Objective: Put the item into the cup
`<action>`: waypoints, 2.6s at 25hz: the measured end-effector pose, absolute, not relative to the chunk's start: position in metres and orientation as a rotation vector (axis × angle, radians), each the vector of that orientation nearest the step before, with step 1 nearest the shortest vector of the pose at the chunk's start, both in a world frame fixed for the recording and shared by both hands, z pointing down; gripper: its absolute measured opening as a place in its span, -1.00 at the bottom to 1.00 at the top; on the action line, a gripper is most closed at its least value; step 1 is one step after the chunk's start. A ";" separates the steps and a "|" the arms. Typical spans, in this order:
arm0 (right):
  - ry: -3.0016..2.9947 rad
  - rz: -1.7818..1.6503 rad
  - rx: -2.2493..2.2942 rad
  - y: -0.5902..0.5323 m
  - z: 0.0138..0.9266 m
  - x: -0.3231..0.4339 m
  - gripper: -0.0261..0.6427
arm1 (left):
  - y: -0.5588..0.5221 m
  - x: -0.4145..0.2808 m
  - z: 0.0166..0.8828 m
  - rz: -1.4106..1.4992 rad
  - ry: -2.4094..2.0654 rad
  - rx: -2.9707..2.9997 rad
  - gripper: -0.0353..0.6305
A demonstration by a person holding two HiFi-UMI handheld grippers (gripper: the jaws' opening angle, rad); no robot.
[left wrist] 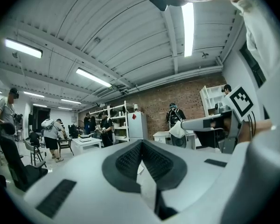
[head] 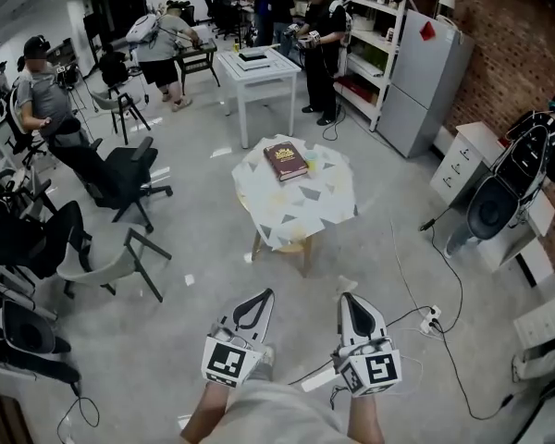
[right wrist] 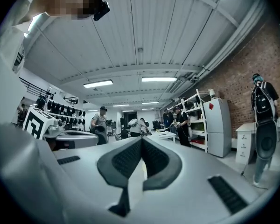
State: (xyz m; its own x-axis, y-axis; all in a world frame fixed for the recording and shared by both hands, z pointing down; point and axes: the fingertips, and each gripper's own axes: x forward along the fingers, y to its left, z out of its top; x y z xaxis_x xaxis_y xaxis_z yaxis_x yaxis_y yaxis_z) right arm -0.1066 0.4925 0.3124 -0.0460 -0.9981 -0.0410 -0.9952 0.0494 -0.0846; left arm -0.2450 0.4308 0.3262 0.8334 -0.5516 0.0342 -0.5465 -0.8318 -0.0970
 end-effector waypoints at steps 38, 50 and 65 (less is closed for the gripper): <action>2.082 -0.062 -2.396 0.320 0.337 -0.092 -0.91 | 0.232 -0.221 0.356 -0.079 0.679 -3.077 -0.86; 2.138 -0.060 -2.336 0.274 0.344 -0.069 -0.91 | 0.197 -0.203 0.361 -0.090 0.770 -3.053 -0.86; 2.205 -0.072 -2.257 0.199 0.348 0.015 -0.91 | 0.130 -0.125 0.367 -0.137 0.875 -3.026 -0.86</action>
State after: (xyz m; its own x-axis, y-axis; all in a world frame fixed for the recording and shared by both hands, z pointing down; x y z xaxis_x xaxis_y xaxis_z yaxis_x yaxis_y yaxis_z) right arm 0.0149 0.1993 0.3482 0.0229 -0.9988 0.0426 -0.9995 -0.0238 -0.0213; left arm -0.1245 0.1304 0.3673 0.8422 -0.5322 0.0863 -0.5332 -0.8459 -0.0134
